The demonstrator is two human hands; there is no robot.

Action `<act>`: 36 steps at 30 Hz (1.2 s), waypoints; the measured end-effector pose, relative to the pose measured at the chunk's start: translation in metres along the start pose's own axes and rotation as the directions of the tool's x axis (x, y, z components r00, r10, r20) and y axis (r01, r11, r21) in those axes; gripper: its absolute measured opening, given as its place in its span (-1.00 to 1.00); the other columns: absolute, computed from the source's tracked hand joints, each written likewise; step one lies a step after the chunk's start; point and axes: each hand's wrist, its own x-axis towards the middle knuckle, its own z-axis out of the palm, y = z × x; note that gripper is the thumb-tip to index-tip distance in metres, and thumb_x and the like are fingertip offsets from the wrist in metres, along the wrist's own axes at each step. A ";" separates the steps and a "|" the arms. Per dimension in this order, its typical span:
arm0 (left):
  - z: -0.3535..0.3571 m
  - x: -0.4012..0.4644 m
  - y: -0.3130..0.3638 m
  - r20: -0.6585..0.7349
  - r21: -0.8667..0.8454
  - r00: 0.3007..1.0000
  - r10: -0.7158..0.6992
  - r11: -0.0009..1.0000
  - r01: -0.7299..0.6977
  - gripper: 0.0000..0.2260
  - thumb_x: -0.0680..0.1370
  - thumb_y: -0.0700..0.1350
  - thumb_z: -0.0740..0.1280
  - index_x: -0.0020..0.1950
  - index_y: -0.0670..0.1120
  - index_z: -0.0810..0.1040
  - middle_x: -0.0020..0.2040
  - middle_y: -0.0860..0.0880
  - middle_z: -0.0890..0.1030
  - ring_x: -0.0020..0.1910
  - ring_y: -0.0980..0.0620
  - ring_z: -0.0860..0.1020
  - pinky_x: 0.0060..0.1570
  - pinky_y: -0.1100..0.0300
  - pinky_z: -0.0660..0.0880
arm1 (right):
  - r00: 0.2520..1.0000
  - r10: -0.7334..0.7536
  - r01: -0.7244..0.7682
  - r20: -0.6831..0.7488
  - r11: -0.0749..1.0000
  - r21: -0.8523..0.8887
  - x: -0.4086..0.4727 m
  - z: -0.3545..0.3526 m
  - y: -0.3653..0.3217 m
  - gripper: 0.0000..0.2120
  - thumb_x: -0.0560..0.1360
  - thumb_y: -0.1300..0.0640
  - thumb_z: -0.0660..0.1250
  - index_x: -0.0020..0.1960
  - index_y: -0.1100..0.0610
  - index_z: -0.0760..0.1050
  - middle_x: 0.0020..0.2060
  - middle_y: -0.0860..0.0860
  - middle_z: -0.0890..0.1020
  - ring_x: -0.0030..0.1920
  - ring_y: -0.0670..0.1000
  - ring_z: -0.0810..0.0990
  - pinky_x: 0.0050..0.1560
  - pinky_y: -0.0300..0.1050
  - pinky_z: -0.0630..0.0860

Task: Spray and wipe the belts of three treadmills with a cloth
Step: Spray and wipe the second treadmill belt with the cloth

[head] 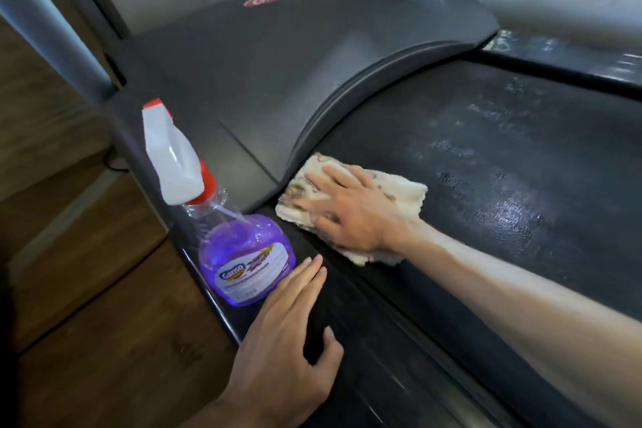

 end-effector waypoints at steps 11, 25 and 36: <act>0.001 0.001 0.000 -0.031 0.010 1.000 -0.001 1.000 0.001 -0.35 0.43 0.05 0.29 0.55 0.03 0.37 0.56 0.32 0.22 0.56 0.27 0.16 0.49 0.39 0.06 | 0.999 0.039 -0.039 0.003 0.999 -0.023 0.013 -0.001 0.005 -0.34 0.51 -0.25 -0.24 0.55 -0.38 0.23 0.66 -0.09 0.14 0.66 0.05 -0.02 0.61 0.17 -0.10; 0.005 0.000 -0.004 -0.024 0.013 1.000 -0.001 1.000 0.001 -0.35 0.44 0.05 0.28 0.56 0.02 0.35 0.56 0.27 0.25 0.57 0.24 0.17 0.52 0.30 0.09 | 1.000 0.015 -0.016 0.018 0.998 0.062 -0.034 0.001 0.027 -0.40 0.55 -0.24 -0.19 0.55 -0.39 0.25 0.65 -0.13 0.13 0.66 0.00 -0.03 0.62 0.16 -0.08; 0.000 -0.001 0.000 0.008 0.019 0.999 -0.045 0.999 0.045 -0.36 0.47 0.02 0.30 0.57 0.08 0.29 0.55 0.31 0.21 0.56 0.28 0.14 0.50 0.41 0.05 | 0.995 0.088 -0.083 -0.055 0.993 0.087 -0.068 0.001 0.022 -0.47 0.60 -0.21 -0.11 0.54 -0.39 0.23 0.65 -0.08 0.15 0.67 0.04 -0.04 0.62 0.20 -0.10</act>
